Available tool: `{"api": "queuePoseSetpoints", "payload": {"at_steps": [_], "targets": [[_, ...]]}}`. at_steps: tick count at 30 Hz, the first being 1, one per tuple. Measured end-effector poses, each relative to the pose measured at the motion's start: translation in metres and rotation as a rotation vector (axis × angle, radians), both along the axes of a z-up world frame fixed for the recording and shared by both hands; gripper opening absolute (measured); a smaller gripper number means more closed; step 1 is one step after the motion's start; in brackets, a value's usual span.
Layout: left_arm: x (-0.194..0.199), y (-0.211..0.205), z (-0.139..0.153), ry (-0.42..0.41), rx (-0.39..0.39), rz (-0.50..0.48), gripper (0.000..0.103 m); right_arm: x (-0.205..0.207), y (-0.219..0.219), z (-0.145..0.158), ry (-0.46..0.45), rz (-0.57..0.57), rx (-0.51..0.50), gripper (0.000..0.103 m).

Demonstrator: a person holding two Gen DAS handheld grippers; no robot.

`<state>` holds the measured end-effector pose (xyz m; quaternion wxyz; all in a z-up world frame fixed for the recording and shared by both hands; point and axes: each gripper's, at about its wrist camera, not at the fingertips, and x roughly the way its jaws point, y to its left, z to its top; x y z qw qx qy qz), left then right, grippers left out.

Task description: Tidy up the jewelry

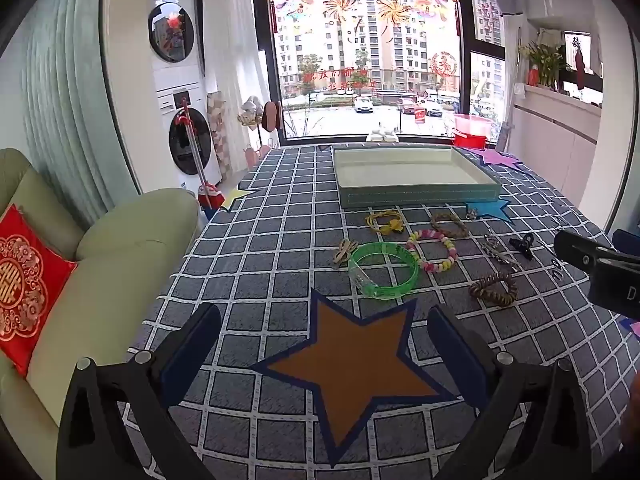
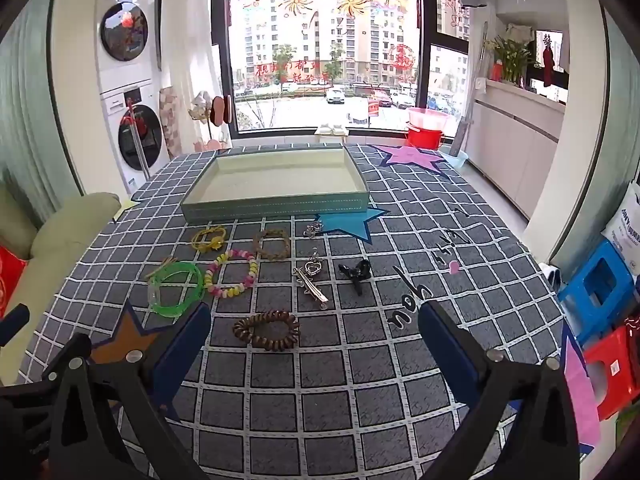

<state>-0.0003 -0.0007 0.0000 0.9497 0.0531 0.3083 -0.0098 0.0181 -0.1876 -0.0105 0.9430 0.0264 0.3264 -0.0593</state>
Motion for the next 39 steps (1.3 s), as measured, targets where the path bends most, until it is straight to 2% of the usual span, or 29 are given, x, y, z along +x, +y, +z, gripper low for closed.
{"api": "queuePoseSetpoints", "payload": {"at_steps": [8, 39], "targets": [[-0.002, 0.001, -0.001, 0.004, -0.036, -0.001, 0.103, -0.002, 0.0, 0.001, -0.013, 0.002, 0.012, 0.103], [0.0, 0.007, -0.002, 0.014, -0.056, 0.009, 0.103, -0.005, 0.008, 0.006, -0.023, 0.02, 0.013, 0.103]]}}
